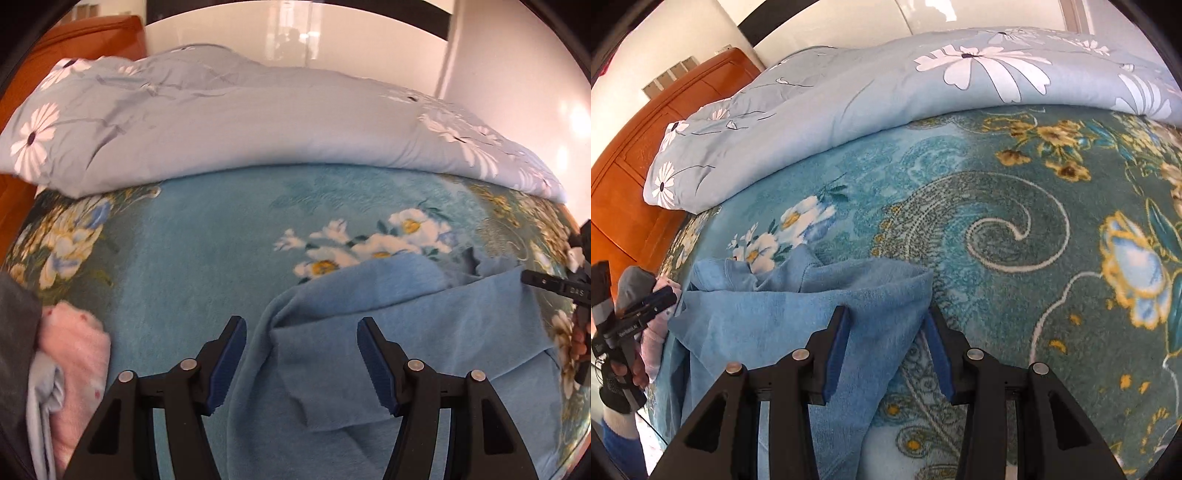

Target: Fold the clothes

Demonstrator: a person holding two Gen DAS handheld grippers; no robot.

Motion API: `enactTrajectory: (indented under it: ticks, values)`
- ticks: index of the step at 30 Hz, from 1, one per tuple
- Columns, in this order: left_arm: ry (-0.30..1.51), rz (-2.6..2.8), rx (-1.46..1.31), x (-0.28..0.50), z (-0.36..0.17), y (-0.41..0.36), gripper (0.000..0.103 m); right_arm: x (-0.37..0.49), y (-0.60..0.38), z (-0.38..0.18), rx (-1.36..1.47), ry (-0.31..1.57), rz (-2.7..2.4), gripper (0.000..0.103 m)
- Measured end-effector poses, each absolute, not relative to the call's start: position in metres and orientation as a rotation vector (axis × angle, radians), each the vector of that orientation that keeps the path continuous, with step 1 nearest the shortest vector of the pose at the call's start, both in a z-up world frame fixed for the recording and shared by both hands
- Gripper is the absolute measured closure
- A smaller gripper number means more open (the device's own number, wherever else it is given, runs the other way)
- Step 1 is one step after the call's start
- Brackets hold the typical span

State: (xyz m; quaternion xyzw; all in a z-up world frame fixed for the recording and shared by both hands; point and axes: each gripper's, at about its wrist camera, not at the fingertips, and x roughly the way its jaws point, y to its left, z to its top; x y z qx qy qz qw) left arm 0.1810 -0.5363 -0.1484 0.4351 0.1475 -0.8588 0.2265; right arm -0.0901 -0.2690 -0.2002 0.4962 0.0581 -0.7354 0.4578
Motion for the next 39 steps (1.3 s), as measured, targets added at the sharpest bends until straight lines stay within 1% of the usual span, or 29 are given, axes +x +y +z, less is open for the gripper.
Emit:
enactTrajectory:
  ticks: [3, 5, 8, 10, 14, 19, 21, 22, 23, 24, 25, 26, 27, 30, 36, 39]
  values:
    - [0.277, -2.461, 1.301, 0.147, -0.139, -0.53, 0.037, -0.098, -0.276, -0.186, 1.162, 0.215, -1.808, 0.059]
    - [0.274, -2.514, 1.396, 0.126, -0.144, -0.532, 0.037, -0.101, -0.29, -0.181, 1.137, 0.277, -1.768, 0.059]
    - [0.244, -2.519, 1.509, 0.102, -0.16, -0.535, 0.037, -0.097, -0.322, -0.191, 1.147, 0.387, -1.65, 0.059]
    - [0.267, -2.531, 1.574, 0.093, -0.171, -0.538, 0.037, -0.094, -0.343, -0.198, 1.152, 0.457, -1.572, 0.059]
    - [0.385, -2.559, 1.641, 0.083, -0.189, -0.545, 0.037, -0.086, -0.366, -0.209, 1.122, 0.545, -1.508, 0.059]
    - [0.496, -2.624, 1.627, 0.081, -0.191, -0.548, 0.038, -0.081, -0.373, -0.21, 1.11, 0.586, -1.481, 0.059]
    - [0.508, -2.647, 1.612, 0.084, -0.188, -0.547, 0.038, -0.076, -0.375, -0.21, 1.097, 0.613, -1.477, 0.059]
    - [0.488, -2.641, 1.607, 0.085, -0.186, -0.547, 0.04, -0.073, -0.376, -0.211, 1.089, 0.631, -1.478, 0.06]
    - [0.468, -2.635, 1.603, 0.086, -0.185, -0.546, 0.051, -0.07, -0.376, -0.212, 1.084, 0.65, -1.483, 0.065]
    - [0.447, -2.628, 1.597, 0.087, -0.184, -0.545, 0.058, -0.068, -0.376, -0.212, 1.083, 0.662, -1.492, 0.069]
    - [0.425, -2.618, 1.588, 0.089, -0.182, -0.544, 0.072, -0.068, -0.375, -0.212, 1.084, 0.665, -1.504, 0.081]
    - [0.407, -2.615, 1.575, 0.091, -0.181, -0.543, 0.082, -0.067, -0.374, -0.212, 1.094, 0.657, -1.505, 0.093]
    - [0.39, -2.614, 1.562, 0.093, -0.179, -0.541, 0.091, -0.065, -0.373, -0.212, 1.102, 0.651, -1.508, 0.093]
    - [0.346, -2.64, 1.5, 0.1, -0.168, -0.535, 0.096, -0.057, -0.367, -0.205, 1.082, 0.654, -1.56, 0.095]
    - [0.274, -2.649, 1.322, 0.093, -0.133, -0.538, 0.096, -0.077, -0.363, -0.159, 0.974, 0.522, -1.748, 0.097]
    - [0.312, -2.617, 1.269, 0.078, -0.129, -0.55, 0.096, -0.09, -0.377, -0.146, 0.95, 0.512, -1.81, 0.097]
